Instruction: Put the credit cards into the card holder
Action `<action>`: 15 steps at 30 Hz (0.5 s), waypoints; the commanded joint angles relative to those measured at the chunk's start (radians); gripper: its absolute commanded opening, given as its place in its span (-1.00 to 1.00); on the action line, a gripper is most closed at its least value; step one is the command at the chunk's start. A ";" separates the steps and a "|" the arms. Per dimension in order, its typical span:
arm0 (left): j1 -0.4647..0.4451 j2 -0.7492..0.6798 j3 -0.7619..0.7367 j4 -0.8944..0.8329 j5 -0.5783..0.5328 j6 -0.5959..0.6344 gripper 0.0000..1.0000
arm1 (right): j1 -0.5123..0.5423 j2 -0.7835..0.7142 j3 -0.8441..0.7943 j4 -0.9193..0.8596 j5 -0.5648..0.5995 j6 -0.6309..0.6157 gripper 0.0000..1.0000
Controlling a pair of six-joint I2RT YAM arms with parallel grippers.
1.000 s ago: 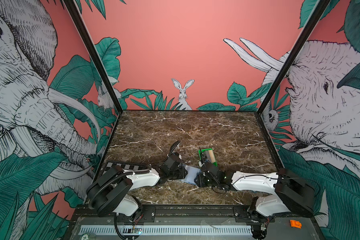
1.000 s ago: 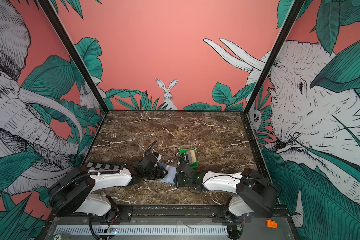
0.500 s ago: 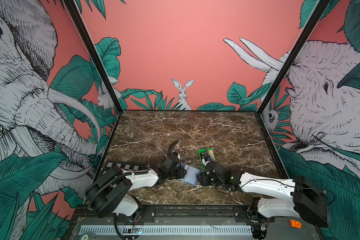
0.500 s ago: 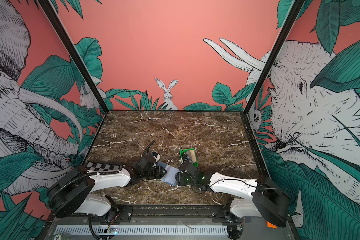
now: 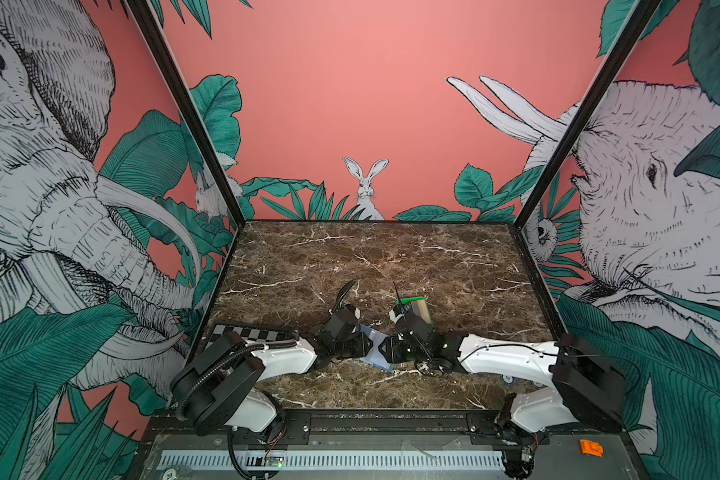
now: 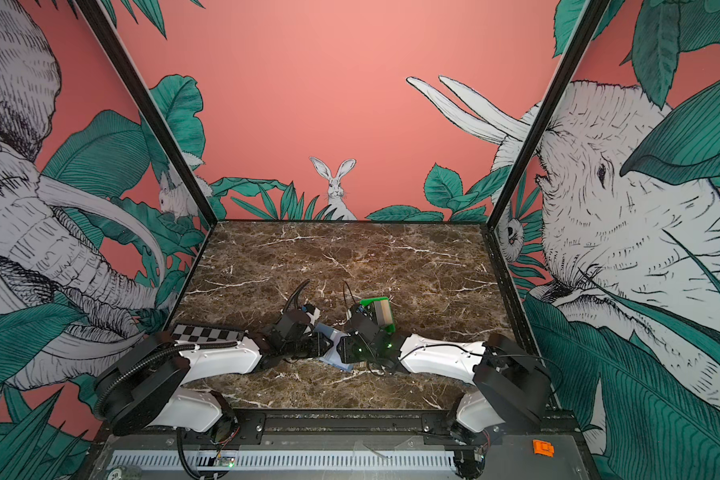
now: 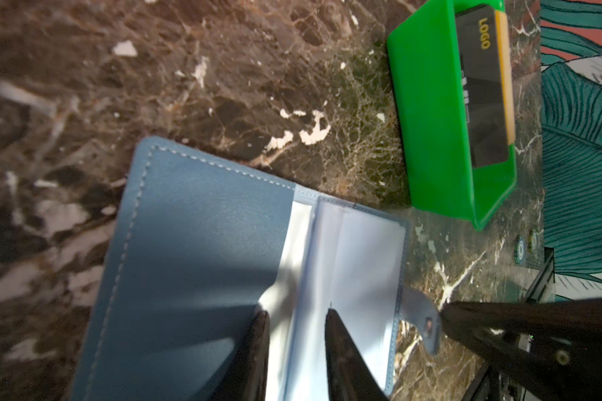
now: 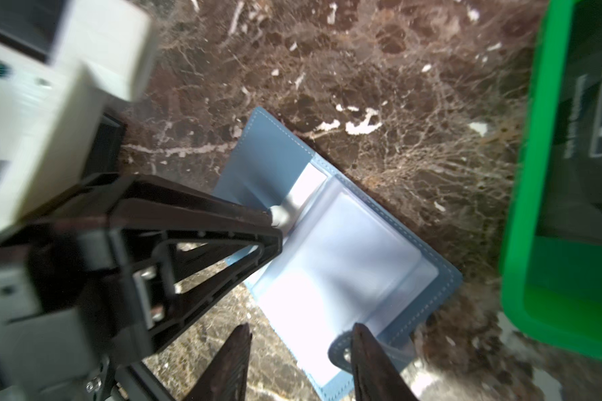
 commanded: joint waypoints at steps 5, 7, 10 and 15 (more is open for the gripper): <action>0.005 0.003 -0.039 -0.062 0.001 0.006 -0.40 | -0.005 0.077 -0.035 0.077 -0.038 0.042 -0.06; 0.005 -0.015 -0.033 -0.075 0.002 0.012 -0.40 | -0.004 0.067 -0.059 0.094 -0.037 0.051 -0.06; 0.005 -0.040 -0.022 -0.084 0.014 0.024 -0.40 | -0.004 0.039 -0.061 0.073 -0.031 0.039 -0.06; 0.003 -0.063 0.002 -0.043 0.073 0.030 -0.39 | -0.005 -0.008 -0.030 -0.001 0.002 0.006 -0.06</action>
